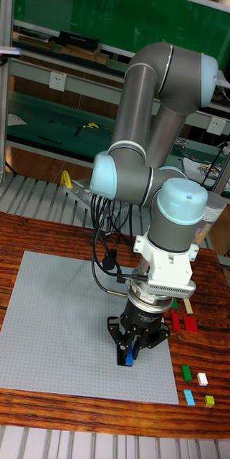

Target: Build with small Lego blocks

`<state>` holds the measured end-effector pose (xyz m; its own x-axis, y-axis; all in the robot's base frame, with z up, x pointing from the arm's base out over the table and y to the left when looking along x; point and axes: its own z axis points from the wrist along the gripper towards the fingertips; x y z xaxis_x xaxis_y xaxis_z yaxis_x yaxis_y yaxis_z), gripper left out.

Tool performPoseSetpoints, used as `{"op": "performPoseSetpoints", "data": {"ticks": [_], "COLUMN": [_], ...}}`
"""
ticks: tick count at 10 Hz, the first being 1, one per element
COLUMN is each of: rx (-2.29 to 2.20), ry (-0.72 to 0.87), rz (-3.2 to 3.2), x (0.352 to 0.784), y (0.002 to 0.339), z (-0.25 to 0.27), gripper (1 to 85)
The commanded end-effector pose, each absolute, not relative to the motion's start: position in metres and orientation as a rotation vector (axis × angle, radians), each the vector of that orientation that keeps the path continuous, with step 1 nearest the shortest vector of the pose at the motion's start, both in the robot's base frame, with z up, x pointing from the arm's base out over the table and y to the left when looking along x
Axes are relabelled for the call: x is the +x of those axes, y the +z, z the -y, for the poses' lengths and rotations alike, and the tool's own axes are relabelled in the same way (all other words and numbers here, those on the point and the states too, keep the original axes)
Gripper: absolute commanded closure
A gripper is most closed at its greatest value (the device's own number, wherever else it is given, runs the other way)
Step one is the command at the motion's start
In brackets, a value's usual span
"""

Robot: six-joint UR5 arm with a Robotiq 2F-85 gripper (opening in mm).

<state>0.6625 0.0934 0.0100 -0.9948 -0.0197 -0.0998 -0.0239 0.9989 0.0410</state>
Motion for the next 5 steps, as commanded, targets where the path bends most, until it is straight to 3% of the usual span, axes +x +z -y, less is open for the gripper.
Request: {"op": "performPoseSetpoints", "data": {"ticks": [1,5], "rx": [-0.037,-0.042], "ry": [0.060,0.055], "rz": [-3.040,-3.038], "x": [0.6624,0.6625], "y": [0.0114,0.0111], "z": [-0.0930,-0.0936], "gripper": [73.7,70.7]}}
